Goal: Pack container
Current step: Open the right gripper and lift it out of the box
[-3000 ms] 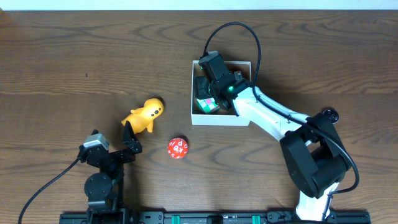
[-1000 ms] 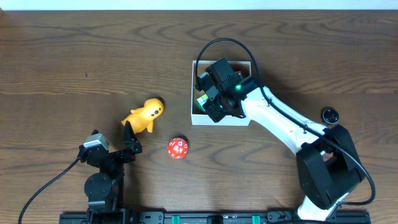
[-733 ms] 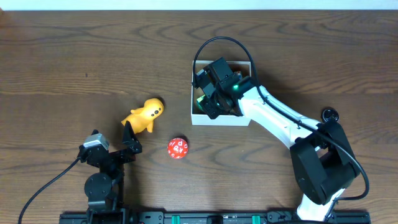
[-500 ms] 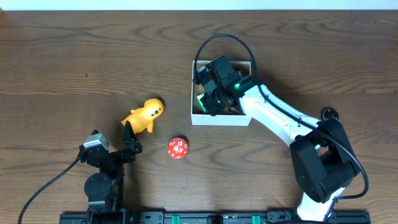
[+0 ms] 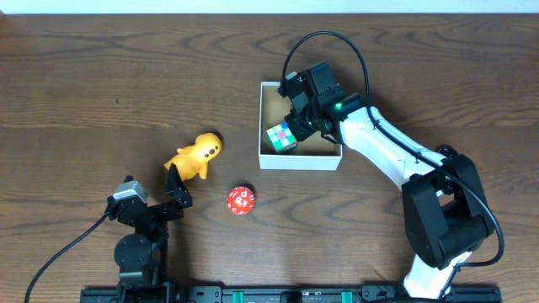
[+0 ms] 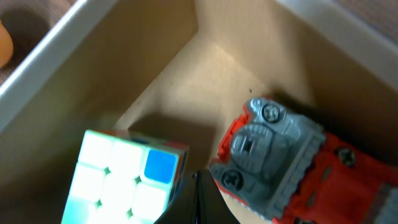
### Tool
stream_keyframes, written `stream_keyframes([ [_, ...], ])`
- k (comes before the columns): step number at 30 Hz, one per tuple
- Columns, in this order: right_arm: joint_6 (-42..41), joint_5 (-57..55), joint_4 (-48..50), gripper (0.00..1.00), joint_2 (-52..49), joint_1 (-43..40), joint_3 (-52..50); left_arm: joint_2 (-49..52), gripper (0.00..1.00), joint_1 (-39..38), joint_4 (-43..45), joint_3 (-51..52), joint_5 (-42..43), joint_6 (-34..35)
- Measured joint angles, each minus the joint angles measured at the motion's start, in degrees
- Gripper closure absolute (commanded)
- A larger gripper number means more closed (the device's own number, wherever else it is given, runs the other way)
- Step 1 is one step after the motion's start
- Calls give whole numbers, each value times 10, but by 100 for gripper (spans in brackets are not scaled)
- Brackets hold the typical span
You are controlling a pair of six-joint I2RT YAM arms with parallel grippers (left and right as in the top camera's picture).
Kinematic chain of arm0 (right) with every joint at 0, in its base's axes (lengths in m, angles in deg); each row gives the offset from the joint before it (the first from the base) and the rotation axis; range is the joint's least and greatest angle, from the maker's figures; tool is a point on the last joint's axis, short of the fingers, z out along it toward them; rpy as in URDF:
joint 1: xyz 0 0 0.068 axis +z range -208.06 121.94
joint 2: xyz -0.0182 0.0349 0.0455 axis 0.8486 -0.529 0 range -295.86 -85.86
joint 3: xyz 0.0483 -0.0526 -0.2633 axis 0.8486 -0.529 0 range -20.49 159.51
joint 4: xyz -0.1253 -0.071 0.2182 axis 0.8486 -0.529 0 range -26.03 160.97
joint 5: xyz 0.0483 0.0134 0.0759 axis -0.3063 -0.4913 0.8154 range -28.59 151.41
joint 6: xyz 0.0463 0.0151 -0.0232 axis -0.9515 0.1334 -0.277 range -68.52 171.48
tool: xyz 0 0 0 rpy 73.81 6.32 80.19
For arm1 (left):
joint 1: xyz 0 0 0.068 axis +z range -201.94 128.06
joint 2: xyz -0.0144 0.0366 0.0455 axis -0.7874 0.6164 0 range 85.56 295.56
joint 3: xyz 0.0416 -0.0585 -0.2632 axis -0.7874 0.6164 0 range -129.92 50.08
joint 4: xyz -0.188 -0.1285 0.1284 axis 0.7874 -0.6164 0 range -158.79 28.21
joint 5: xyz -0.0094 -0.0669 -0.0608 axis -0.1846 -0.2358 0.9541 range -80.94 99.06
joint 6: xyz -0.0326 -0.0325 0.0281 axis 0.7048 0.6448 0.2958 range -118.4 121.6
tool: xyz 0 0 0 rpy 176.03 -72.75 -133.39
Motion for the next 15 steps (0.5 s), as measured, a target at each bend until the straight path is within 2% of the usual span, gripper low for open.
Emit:
stream_keyframes([
  [4, 0, 1, -23, 99, 0, 0, 4, 0, 2, 0, 0, 0, 0, 0],
  [8, -3, 2, -61, 88, -1, 0, 32, 0, 2, 0, 0, 0, 0, 0],
  [10, -7, 2, -80, 79, -1, 0, 51, 0, 2, 0, 0, 0, 0, 0],
  [13, -14, 3, -124, 75, 1, 0, 91, 0, 2, 0, 0, 0, 0, 0],
  [15, -25, 0, -163, 68, 7, 0, 117, 0, 2, 0, 0, 0, 0, 0],
])
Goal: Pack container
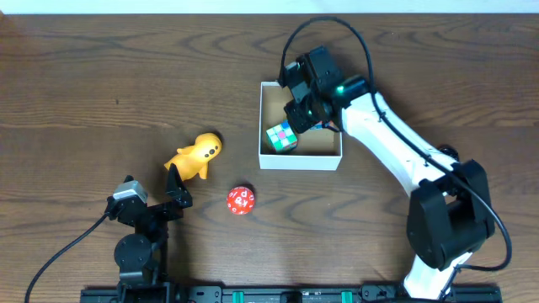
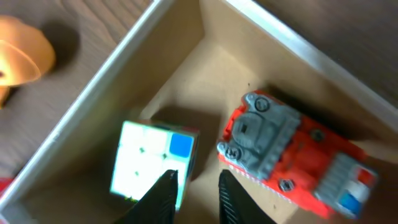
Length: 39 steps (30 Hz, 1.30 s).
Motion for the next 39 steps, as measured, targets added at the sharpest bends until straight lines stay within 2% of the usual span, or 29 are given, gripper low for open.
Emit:
stream_keyframes([
  [7, -57, -34, -125, 44, 68, -34, 44, 0, 2, 0, 0, 0, 0, 0],
  [16, -95, -85, -280, 33, 184, -180, 49, 0, 2, 0, 0, 0, 0, 0],
  [17, -96, -90, -292, 30, 188, -199, 49, 0, 2, 0, 0, 0, 0, 0],
  [19, -103, -96, -311, 14, 191, -235, 49, 0, 2, 0, 0, 0, 0, 0],
  [21, -101, -101, -318, 8, 191, -272, 45, 0, 2, 0, 0, 0, 0, 0],
  [26, -102, -108, -296, 7, 192, -340, -5, 0, 2, 0, 0, 0, 0, 0],
  [33, -107, -110, -169, 9, 191, -414, -161, 0, 2, 0, 0, 0, 0, 0],
  [39, -114, -121, -78, 8, 189, -420, -230, 0, 2, 0, 0, 0, 0, 0],
])
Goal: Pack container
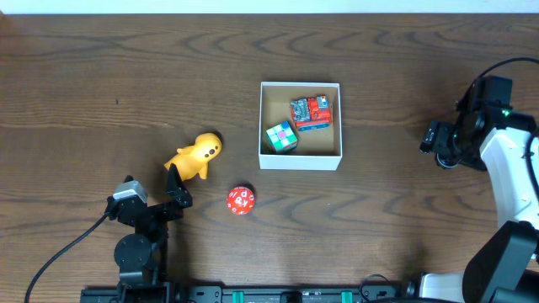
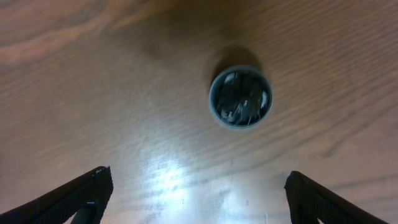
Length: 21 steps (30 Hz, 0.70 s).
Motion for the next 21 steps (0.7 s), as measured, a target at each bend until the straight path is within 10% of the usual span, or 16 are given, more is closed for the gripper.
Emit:
stream_keyframes([
  [21, -34, -66, 82, 3, -47, -35, -21, 0, 2, 0, 0, 0, 0, 0],
])
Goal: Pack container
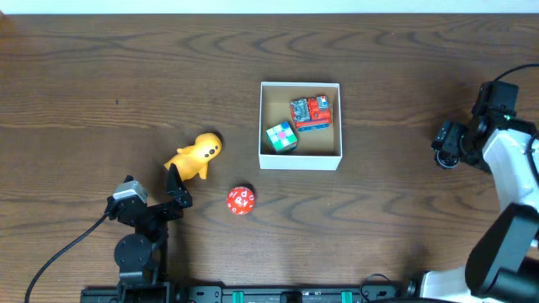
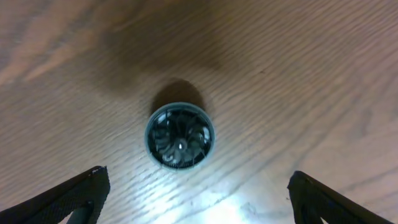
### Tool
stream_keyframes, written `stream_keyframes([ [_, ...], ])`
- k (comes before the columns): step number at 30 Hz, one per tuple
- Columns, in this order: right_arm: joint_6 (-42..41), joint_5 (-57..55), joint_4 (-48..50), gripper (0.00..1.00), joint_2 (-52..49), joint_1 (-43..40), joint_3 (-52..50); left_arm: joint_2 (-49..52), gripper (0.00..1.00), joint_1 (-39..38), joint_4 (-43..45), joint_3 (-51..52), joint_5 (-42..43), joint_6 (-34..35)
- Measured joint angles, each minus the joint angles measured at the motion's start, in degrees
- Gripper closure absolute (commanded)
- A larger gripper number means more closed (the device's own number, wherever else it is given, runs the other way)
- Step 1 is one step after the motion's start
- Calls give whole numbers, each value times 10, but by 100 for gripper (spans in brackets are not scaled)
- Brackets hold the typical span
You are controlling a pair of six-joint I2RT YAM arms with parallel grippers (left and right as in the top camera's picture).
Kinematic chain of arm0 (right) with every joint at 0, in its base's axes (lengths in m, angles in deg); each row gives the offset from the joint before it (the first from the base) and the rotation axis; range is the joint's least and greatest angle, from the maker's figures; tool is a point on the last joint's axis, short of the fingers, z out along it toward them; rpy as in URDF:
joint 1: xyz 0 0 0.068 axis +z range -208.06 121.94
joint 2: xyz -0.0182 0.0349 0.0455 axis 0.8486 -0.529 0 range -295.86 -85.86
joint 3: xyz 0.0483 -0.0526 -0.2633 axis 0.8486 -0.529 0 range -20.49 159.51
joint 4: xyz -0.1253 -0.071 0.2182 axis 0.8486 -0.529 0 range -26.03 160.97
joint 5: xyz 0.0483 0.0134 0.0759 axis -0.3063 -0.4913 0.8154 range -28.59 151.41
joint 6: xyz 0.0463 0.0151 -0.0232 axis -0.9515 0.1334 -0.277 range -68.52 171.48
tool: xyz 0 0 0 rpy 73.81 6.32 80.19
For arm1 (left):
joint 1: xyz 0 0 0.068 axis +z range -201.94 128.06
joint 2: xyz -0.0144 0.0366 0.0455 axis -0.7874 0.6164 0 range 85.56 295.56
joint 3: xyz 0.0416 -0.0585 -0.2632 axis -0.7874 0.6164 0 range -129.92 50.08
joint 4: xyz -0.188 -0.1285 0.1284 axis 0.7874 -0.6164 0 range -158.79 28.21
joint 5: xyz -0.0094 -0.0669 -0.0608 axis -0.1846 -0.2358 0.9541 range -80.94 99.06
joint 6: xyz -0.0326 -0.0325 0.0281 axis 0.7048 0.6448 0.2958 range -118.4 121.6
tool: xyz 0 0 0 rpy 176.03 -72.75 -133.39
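Observation:
The white box (image 1: 299, 158) stands mid-table and holds a multicoloured cube (image 1: 281, 136) and a red and grey toy truck (image 1: 310, 112). Outside it, to the left, lie a yellow duck toy (image 1: 195, 155) and a red ball (image 1: 241, 200). My right gripper (image 1: 446, 146) is at the table's right side, open wide. In the right wrist view a small round dark disc with a teal rim (image 2: 180, 135) lies on the wood just ahead of the right gripper (image 2: 196, 205), between the lines of the fingers (image 2: 71, 200). My left gripper (image 1: 177, 192) rests near the duck, holding nothing.
The wooden table (image 1: 101, 76) carries nothing else. The left arm's base (image 1: 135, 248) sits at the front left edge. The right arm's links (image 1: 514, 168) run along the right edge.
The right gripper has shifted slightly; the round disc now sits nearer the middle between the fingers in the wrist view, lower and further left than before. The jaws remain wide open.
The right gripper was first low inside the box beside the cube and truck, fingers close together. Then it was higher over the box. Later it stood at the table's right side, open above the round disc, where it remains. The left arm stayed still.

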Motion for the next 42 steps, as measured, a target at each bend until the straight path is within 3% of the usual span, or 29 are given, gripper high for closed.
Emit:
stream_keyframes([
  [9, 2, 20, 34, 2, -74, 0, -1, 0, 2, 0, 0, 0, 0, 0],
  [14, 10, 33, 49, 13, -89, 0, -1, 0, 2, 0, 0, 0, 0, 0],
  [21, 12, 48, 50, 14, -91, 0, -1, 0, 2, 0, 0, 0, 0, 0],
  [42, 13, 58, 60, 12, -95, 0, -1, 0, 2, 0, 0, 0, 0, 0],
])
